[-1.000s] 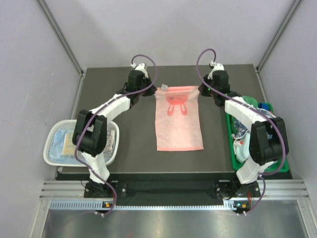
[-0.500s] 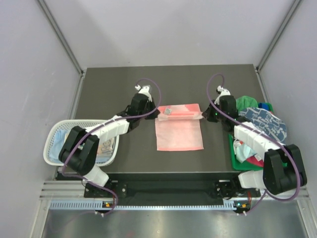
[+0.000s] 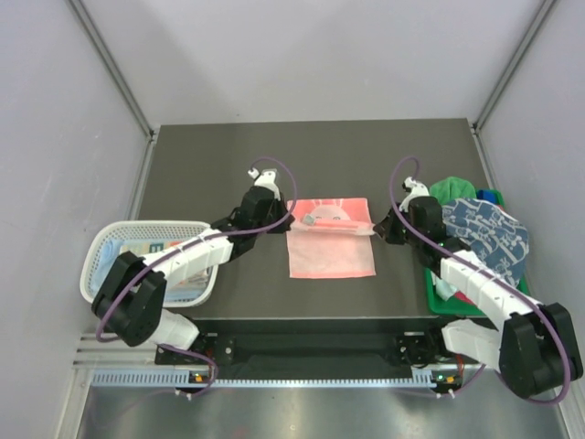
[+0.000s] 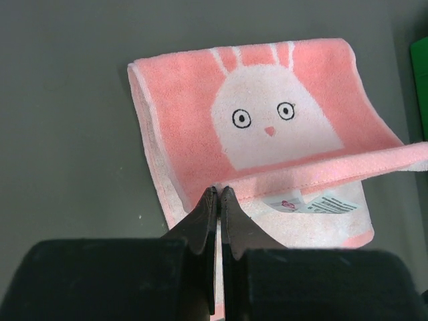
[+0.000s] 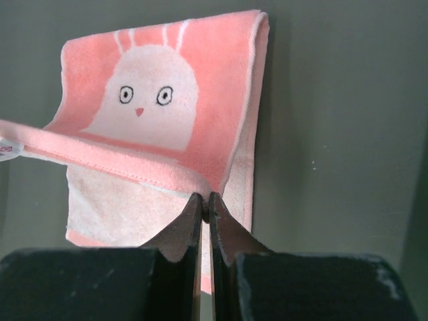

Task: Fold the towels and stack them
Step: Fold the towel

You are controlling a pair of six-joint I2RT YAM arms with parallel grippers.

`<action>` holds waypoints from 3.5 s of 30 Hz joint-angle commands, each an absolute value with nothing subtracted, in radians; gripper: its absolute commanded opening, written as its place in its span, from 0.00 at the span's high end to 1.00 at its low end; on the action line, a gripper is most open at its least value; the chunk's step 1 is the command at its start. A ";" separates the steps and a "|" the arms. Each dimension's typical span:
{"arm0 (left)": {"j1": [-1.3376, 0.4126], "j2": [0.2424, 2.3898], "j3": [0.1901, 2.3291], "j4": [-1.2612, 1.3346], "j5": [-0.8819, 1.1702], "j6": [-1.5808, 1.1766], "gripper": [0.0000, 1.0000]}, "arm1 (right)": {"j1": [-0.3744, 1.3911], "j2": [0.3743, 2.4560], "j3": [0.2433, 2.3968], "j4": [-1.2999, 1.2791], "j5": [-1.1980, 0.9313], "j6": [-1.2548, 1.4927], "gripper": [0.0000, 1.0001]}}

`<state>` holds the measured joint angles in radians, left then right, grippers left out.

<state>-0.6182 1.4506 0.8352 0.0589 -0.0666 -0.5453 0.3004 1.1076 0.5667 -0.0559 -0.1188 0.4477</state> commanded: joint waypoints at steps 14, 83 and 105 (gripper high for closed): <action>-0.663 1.338 0.716 0.005 -0.138 -0.554 1.00 | 0.319 0.956 0.469 -0.141 -0.094 0.443 1.00; -0.741 1.357 0.713 -0.207 -0.080 -0.624 0.74 | 0.509 0.985 0.449 -0.183 0.057 0.624 0.68; -0.813 1.445 0.729 -0.216 -0.057 -0.649 0.91 | 0.624 1.060 0.382 -0.155 0.153 0.692 0.80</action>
<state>-0.8070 1.4319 0.6964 -0.2134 -0.0498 -0.6415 0.6083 1.0756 0.3904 -0.1658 0.1143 0.6762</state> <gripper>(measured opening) 0.090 0.228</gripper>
